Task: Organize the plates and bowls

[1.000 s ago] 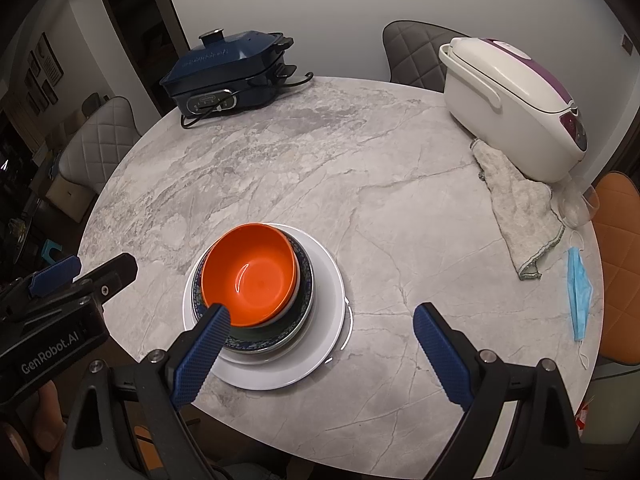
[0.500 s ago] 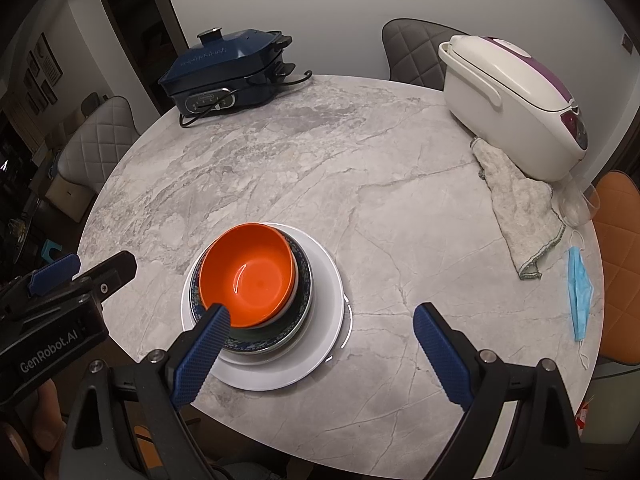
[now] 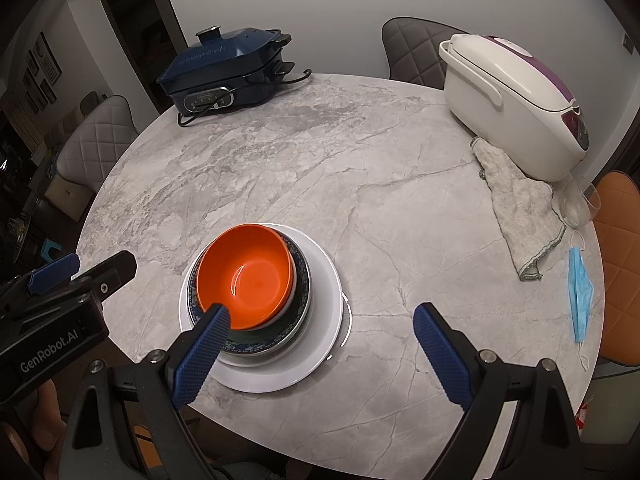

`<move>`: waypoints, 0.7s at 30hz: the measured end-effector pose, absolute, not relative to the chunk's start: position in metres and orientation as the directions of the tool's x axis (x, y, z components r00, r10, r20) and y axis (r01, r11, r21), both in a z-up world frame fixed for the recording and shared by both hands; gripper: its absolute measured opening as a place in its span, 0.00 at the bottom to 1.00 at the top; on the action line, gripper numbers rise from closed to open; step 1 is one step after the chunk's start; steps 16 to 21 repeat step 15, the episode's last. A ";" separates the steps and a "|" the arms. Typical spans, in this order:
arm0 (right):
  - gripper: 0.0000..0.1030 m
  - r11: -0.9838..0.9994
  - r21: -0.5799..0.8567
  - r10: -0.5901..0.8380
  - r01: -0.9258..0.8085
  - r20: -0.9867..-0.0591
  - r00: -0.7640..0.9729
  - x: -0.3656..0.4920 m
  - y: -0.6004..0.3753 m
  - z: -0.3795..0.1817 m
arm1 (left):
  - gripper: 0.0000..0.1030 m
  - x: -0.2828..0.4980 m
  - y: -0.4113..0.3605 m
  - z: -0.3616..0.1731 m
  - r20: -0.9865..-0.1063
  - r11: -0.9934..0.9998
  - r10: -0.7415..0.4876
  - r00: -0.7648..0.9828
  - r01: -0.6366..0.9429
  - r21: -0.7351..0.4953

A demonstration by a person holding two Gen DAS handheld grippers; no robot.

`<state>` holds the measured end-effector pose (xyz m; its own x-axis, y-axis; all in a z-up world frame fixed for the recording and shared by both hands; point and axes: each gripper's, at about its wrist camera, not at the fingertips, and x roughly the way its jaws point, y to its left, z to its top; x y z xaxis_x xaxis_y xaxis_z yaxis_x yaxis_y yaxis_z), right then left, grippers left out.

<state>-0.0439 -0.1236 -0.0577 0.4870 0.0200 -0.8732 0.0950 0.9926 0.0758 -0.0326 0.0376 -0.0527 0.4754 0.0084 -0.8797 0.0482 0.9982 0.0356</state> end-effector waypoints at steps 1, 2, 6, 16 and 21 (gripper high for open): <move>0.92 0.993 0.076 0.021 0.094 -0.873 0.487 -0.042 -0.124 -0.056 | 0.77 -0.033 0.038 -0.053 -0.880 0.998 0.008 0.475 0.049 0.036; 0.92 0.993 0.076 0.021 0.094 -0.873 0.487 -0.041 -0.124 -0.056 | 0.77 -0.033 0.038 -0.053 -0.880 0.998 0.009 0.475 0.049 0.036; 0.92 0.993 0.076 0.021 0.094 -0.874 0.486 -0.041 -0.124 -0.056 | 0.77 -0.030 0.039 -0.054 -0.878 0.998 0.011 0.479 0.050 0.039; 0.92 0.993 0.076 0.023 0.092 -0.877 0.481 -0.041 -0.125 -0.060 | 0.77 -0.024 0.040 -0.050 -0.855 0.997 0.021 0.518 0.049 0.054; 0.92 0.993 0.076 0.023 0.092 -0.877 0.481 -0.041 -0.125 -0.060 | 0.77 -0.024 0.040 -0.050 -0.855 0.997 0.021 0.518 0.049 0.054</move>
